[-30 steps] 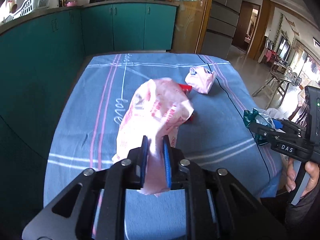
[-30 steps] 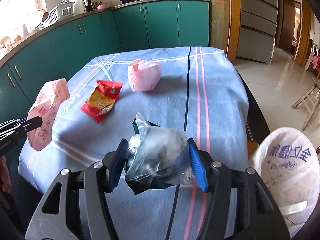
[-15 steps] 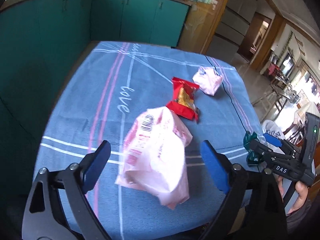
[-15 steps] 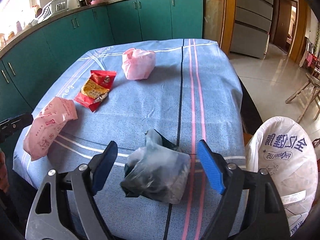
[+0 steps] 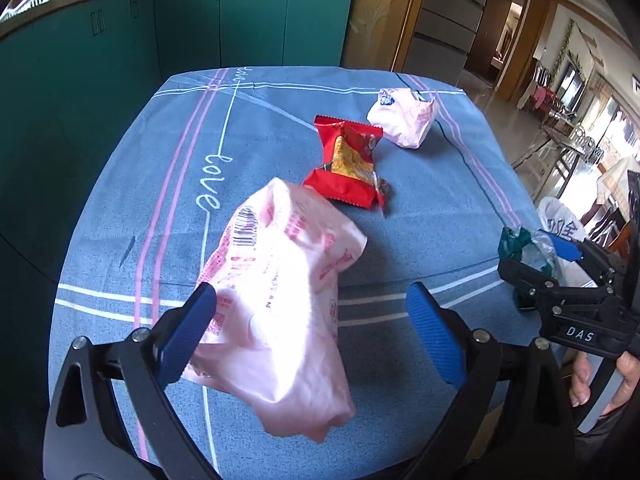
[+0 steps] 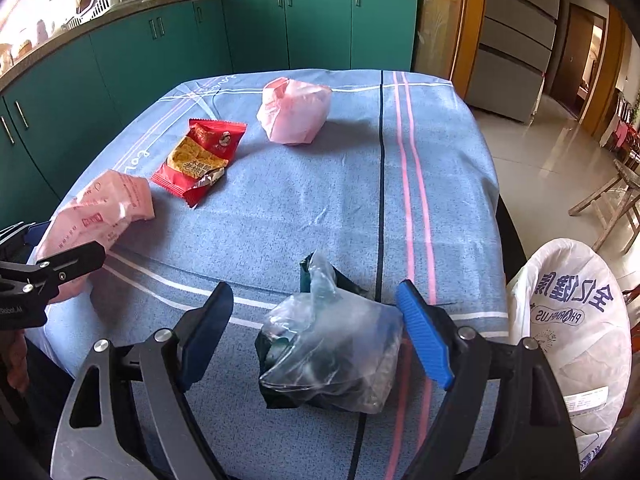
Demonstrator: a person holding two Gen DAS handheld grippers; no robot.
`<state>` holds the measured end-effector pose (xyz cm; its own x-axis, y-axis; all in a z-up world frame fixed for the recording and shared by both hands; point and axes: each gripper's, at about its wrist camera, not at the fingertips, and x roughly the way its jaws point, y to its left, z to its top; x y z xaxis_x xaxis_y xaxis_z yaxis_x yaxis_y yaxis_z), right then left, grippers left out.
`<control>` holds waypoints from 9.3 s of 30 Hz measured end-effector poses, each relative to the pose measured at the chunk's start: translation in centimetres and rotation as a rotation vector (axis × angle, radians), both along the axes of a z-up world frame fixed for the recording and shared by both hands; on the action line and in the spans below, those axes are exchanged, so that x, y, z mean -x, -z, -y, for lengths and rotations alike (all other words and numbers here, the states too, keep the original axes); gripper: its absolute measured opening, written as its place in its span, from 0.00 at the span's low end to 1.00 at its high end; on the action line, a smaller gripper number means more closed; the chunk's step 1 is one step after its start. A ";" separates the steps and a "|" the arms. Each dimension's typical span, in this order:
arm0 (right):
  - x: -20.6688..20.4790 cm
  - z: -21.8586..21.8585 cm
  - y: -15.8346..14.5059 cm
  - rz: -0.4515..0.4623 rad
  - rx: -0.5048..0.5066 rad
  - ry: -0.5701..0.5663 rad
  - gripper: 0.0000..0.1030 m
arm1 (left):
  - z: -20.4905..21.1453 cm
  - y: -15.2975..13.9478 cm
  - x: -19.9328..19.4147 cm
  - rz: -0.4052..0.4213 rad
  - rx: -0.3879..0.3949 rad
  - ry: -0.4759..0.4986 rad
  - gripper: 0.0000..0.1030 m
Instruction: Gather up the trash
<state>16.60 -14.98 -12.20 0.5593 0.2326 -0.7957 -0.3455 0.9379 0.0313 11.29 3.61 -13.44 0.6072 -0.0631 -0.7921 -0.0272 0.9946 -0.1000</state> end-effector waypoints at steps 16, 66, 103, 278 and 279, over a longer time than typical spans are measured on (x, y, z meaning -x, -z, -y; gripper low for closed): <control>-0.1 -0.2 1.0 -0.005 0.020 -0.002 0.80 | -0.1 1.0 -0.7 0.004 -0.050 -0.026 0.77; 3.2 17.3 -3.5 0.168 0.021 0.379 0.59 | 8.8 -5.8 0.4 0.147 0.070 0.223 0.29; 5.5 25.1 -3.0 0.160 -0.025 0.593 0.84 | 24.3 -4.3 -3.0 0.166 -0.059 0.562 0.88; 4.1 17.9 -5.1 0.270 -0.029 0.394 0.56 | 11.2 -6.6 0.2 0.231 -0.046 0.173 0.28; 4.4 19.1 -4.9 0.267 -0.029 0.422 0.56 | 12.4 -6.7 -0.1 0.234 -0.046 0.197 0.28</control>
<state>12.17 -34.10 -7.31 0.7926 -0.0378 -0.6085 0.0641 0.9977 0.0215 11.37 -8.74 -6.69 0.7528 -0.1649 -0.6373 0.1849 0.9821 -0.0356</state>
